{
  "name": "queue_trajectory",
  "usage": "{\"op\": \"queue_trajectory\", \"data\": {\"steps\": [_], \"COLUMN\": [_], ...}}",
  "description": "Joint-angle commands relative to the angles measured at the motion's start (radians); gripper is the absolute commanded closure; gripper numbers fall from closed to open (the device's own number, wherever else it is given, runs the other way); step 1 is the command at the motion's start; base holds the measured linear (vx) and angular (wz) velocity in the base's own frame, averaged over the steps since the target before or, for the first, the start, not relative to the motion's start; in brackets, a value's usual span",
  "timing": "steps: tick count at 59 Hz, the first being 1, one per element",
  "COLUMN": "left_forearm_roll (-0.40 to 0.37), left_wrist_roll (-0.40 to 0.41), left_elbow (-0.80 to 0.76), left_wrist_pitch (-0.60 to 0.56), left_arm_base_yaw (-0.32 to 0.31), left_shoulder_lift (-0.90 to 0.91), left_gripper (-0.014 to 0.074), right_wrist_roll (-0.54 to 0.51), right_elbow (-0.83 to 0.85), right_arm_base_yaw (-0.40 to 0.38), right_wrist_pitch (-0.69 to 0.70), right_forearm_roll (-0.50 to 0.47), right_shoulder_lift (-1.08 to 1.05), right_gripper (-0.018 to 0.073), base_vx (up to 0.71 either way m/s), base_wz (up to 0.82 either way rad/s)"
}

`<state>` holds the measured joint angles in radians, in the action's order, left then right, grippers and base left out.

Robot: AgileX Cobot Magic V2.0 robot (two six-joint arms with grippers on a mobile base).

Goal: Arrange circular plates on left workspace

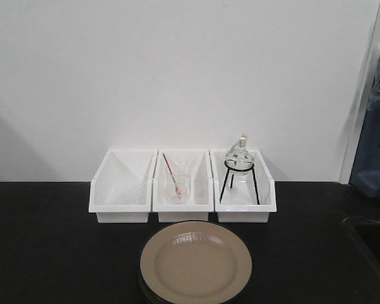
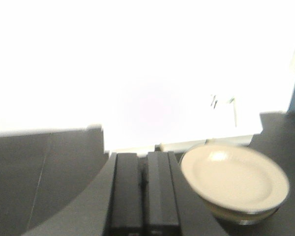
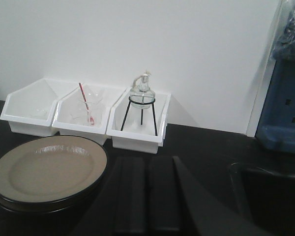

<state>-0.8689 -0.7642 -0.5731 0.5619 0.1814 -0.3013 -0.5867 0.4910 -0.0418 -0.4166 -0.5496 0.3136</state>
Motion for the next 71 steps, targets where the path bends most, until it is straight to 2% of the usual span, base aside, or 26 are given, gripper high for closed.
{"op": "queue_trajectory", "data": {"steps": [1, 8, 15, 30, 42, 44, 51, 58, 61, 62, 71], "left_forearm_roll": [-0.107, -0.147, -0.169, -0.169, -0.169, -0.169, -0.168, -0.178, -0.203, -0.274, -0.443], "left_wrist_roll": [-0.044, -0.044, -0.044, -0.044, -0.044, -0.046, -0.061, -0.133, -0.186, -0.291, -0.492], "left_elbow": [-0.034, -0.034, -0.034, -0.034, -0.035, -0.035, -0.035, -0.026, -0.01, 0.034, 0.15], "left_wrist_pitch": [-0.068, -0.042, 0.046, 0.241, 0.321, 0.31, 0.131, -0.082, -0.158, -0.232, -0.249], "left_arm_base_yaw": [0.0, 0.0, 0.0, 0.0, 0.0, 0.0, 0.0, -0.003, -0.003, -0.003, -0.041], "left_shoulder_lift": [0.011, 0.012, 0.012, 0.012, 0.012, 0.012, 0.012, 0.01, 0.011, 0.012, 0.052], "left_gripper": [0.0596, 0.0596, 0.0596, 0.0596, 0.0596, 0.0596, 0.0596, 0.0596, 0.0596, 0.0596, 0.0596], "right_wrist_roll": [0.007, 0.007, 0.007, 0.007, 0.007, 0.007, 0.007, 0.007, 0.007, 0.007, 0.007], "right_elbow": [0.022, 0.022, 0.022, 0.022, 0.022, 0.022, 0.022, 0.022, 0.022, 0.022, 0.022], "right_arm_base_yaw": [0.0, 0.0, 0.0, 0.0, 0.0, 0.0, 0.0, 0.0, 0.0, 0.0, 0.0], "right_wrist_pitch": [0.091, 0.088, 0.088, 0.087, 0.087, 0.087, 0.087, 0.087, 0.087, 0.087, 0.087], "right_forearm_roll": [-0.033, -0.048, -0.048, -0.048, -0.048, -0.048, -0.048, -0.048, -0.048, -0.048, -0.048], "right_shoulder_lift": [0.011, 0.011, 0.011, 0.011, 0.011, 0.011, 0.011, 0.011, 0.011, 0.011, 0.011], "right_gripper": [0.0561, 0.0561, 0.0561, 0.0561, 0.0561, 0.0561, 0.0561, 0.0561, 0.0561, 0.0561, 0.0561], "base_vx": [0.0, 0.0, 0.0, 0.0, 0.0, 0.0, 0.0, 0.0, 0.0, 0.0, 0.0], "base_wz": [0.0, 0.0, 0.0, 0.0, 0.0, 0.0, 0.0, 0.0, 0.0, 0.0, 0.0]}}
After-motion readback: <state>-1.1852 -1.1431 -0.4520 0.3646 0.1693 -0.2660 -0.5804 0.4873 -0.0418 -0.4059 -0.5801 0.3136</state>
